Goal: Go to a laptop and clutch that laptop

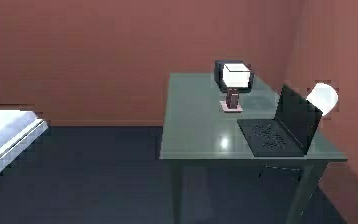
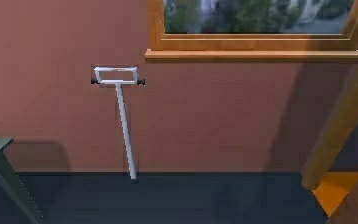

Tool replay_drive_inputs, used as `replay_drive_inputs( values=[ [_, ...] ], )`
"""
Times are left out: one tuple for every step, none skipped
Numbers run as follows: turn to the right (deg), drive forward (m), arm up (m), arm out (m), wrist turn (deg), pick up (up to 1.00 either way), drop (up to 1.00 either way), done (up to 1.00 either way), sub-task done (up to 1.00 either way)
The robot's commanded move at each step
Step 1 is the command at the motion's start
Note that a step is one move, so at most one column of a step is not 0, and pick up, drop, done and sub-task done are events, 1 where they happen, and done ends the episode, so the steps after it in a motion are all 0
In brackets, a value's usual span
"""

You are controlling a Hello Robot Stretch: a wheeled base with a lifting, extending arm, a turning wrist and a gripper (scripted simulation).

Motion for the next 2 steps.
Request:
replay_drive_inputs(
  values=[
    [45.0,0.00,0.00,0.00,0.0,0.00,0.00,0.00,0.00],
    [27.0,0.00,0.00,0.00,0.0,0.00,0.00,0.00,0.00]
  ],
)
